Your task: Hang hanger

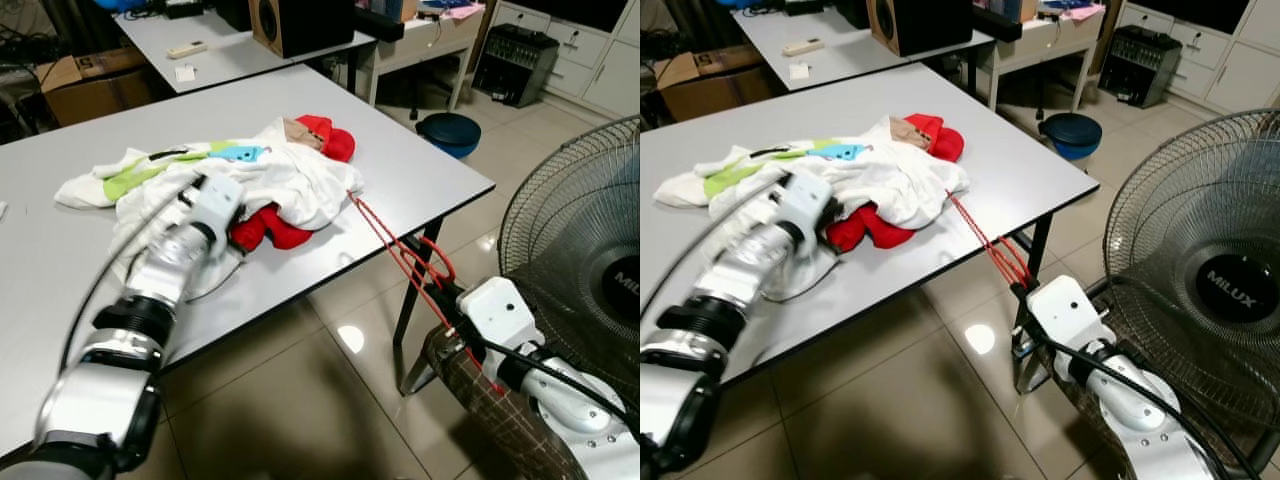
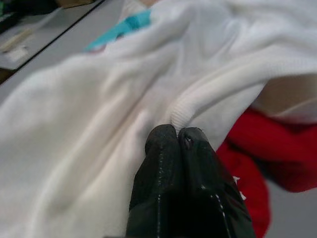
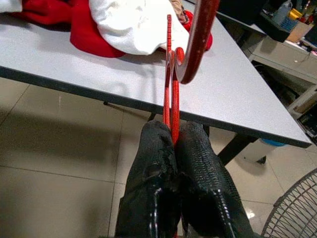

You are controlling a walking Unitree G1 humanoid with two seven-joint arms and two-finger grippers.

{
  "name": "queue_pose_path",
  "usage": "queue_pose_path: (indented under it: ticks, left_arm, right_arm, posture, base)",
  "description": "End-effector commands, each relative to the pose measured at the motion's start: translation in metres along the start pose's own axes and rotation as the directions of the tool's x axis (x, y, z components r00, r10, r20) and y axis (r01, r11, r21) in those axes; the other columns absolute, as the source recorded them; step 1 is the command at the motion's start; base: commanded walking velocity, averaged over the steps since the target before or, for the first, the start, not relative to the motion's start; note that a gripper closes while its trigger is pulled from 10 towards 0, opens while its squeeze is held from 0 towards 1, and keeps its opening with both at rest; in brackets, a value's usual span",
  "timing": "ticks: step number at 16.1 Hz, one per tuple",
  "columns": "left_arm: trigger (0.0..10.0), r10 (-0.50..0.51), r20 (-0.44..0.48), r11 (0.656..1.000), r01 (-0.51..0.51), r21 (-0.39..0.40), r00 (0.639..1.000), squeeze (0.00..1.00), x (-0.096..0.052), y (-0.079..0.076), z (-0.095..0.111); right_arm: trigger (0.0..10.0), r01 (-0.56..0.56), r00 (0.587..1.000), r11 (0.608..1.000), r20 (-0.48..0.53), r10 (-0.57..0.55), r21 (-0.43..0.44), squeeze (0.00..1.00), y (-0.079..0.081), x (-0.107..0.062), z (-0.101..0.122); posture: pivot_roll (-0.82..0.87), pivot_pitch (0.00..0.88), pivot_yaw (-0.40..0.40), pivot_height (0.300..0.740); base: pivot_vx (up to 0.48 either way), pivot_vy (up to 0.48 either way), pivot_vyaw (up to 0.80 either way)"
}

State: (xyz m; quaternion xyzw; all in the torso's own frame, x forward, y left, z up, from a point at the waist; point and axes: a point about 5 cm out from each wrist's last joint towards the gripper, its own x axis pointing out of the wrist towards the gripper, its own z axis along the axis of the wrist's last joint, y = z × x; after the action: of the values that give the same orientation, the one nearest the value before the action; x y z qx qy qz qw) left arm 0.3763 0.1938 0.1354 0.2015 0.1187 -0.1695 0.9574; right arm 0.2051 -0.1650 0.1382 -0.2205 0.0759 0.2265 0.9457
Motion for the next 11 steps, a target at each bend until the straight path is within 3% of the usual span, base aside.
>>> queue_pose_path:
  ticks: [1,3,6,11]
  left_arm:
    - [0.0,-0.029,0.025,1.0,0.029,-0.007,0.999,0.0,-0.004,0.011,0.011]
    - [0.0,-0.05,0.091,0.998,0.054,-0.035,0.995,0.0,-0.014,0.033,0.035]
    - [0.0,-0.138,0.151,0.989,0.143,-0.023,0.979,0.0,-0.023,0.04,0.057]
    - [0.0,-0.164,0.313,0.974,0.203,-0.096,0.936,0.0,-0.041,0.05,0.099]
  right_arm:
    - [10.0,-0.015,1.0,1.0,0.026,0.015,-0.002,0.0,0.0,-0.001,0.004]
    - [10.0,-0.105,0.991,0.994,0.091,0.101,0.036,0.0,0.004,-0.003,0.012]
    - [10.0,-0.27,0.948,0.961,0.194,0.252,0.068,0.0,0.015,-0.01,0.025]
    - [10.0,-0.371,0.911,0.92,0.241,0.334,0.126,0.0,0.025,-0.008,0.031]
  posture:
    - [-0.12,0.0,0.061,0.74]
    - [-0.11,0.0,0.054,0.74]
    - [-0.11,0.0,0.049,0.74]
    - [-0.08,0.0,0.037,0.74]
  base:
    - [0.0,0.0,0.0]
    - [0.0,0.0,0.0]
    - [0.0,0.0,0.0]
    - [0.0,0.0,0.0]
